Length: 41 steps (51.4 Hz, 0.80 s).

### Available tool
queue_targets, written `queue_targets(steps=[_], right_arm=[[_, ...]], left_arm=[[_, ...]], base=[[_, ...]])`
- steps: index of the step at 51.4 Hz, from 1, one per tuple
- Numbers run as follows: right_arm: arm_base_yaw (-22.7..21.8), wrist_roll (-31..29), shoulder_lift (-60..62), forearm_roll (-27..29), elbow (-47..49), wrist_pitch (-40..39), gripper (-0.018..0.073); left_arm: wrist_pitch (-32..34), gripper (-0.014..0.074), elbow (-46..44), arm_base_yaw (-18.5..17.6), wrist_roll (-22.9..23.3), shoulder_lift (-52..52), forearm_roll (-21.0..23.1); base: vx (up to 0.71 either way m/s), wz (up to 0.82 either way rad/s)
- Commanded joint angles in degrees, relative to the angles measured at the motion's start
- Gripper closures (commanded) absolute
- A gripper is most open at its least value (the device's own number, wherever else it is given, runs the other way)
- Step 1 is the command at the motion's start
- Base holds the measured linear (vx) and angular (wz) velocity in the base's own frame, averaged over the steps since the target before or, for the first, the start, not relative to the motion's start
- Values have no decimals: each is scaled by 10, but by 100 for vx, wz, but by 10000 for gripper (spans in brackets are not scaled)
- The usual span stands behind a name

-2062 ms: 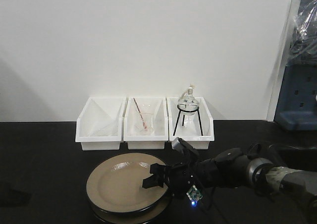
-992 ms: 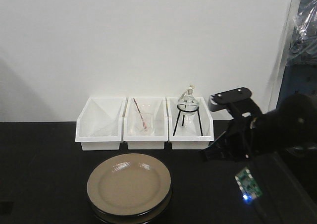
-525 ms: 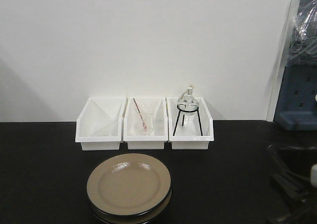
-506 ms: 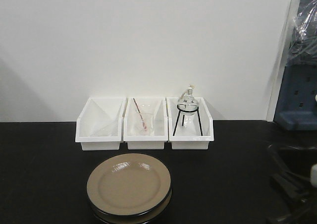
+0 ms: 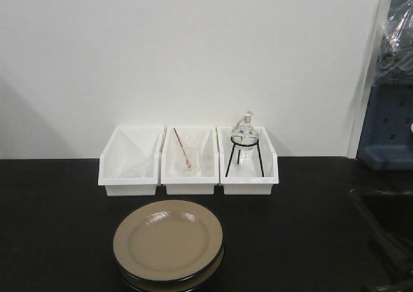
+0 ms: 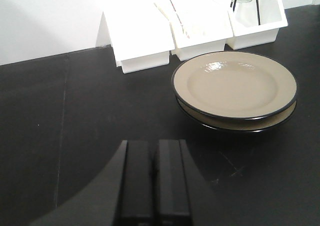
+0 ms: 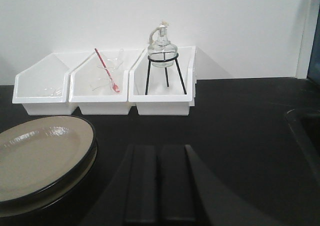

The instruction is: Arrange circular plates on left workspace

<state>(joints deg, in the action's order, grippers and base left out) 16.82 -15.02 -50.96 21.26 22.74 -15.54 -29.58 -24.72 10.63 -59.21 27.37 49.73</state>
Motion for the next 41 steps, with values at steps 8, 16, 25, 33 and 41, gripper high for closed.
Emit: queue_targets(steps=[8,16,25,33,41], right_arm=[[-2,-1,7,-3,16,-49,564],[-2,-1,7,-2,16,-47,564],[-2,-1,7,-2,16,-45,564],[-2,-3,7,-2,16,-45,564],[-2,-3,7,-2,16,-45,564]], left_arm=[[26,597,-14,-2,0,2,24],[37,597,-1,-2,0,-16,20],[55,597,64,-18,60,-101,-55],[75,597,166,-49,210,-210,-189],[147,597,236,-77,347,-291,-315]], base=[[0,0],[0,0],[0,0],[0,0],[0,0]])
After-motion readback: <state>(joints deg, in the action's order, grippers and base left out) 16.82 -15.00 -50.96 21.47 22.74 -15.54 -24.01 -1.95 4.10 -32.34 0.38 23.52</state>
